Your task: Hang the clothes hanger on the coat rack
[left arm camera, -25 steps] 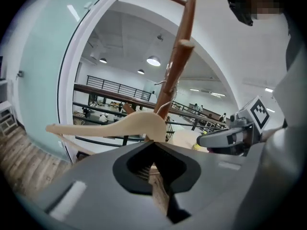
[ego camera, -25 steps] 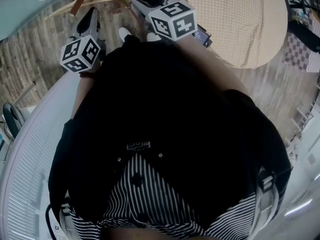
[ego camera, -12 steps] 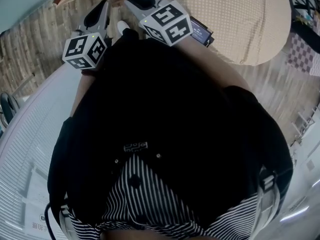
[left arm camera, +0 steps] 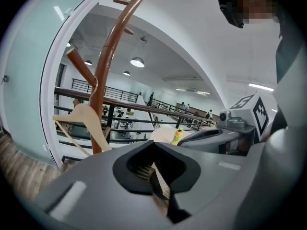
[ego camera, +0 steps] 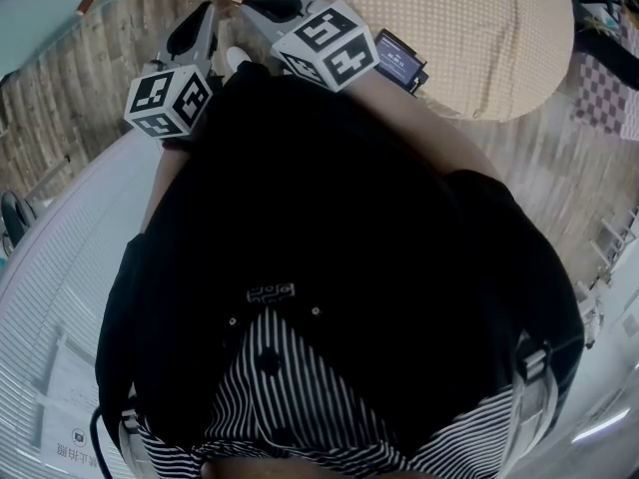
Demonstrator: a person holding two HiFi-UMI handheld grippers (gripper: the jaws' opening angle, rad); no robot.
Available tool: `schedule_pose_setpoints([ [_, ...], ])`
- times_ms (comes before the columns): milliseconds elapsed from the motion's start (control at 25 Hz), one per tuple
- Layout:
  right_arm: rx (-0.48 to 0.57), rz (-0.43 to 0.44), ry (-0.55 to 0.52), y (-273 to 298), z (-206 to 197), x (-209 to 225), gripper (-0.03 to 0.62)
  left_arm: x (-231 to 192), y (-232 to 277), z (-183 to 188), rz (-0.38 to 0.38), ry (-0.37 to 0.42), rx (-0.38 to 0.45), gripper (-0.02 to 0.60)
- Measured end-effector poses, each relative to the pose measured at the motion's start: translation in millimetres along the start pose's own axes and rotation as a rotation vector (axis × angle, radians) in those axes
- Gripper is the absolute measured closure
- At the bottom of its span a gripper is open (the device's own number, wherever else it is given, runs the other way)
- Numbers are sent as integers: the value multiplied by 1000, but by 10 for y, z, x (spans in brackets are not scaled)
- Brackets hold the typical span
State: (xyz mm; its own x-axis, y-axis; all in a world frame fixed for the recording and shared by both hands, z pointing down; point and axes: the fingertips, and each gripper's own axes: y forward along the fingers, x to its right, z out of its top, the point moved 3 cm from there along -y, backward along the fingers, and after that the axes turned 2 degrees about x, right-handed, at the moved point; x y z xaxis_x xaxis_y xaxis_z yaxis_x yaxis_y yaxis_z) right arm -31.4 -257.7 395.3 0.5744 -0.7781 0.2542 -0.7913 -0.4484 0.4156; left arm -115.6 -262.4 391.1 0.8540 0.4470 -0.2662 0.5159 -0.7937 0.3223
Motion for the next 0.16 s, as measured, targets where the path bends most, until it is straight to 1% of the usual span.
schedule_pose_setpoints([
  [160, 7, -3, -8, -89, -25, -114, 592, 110, -80, -43, -14, 12, -1, 578],
])
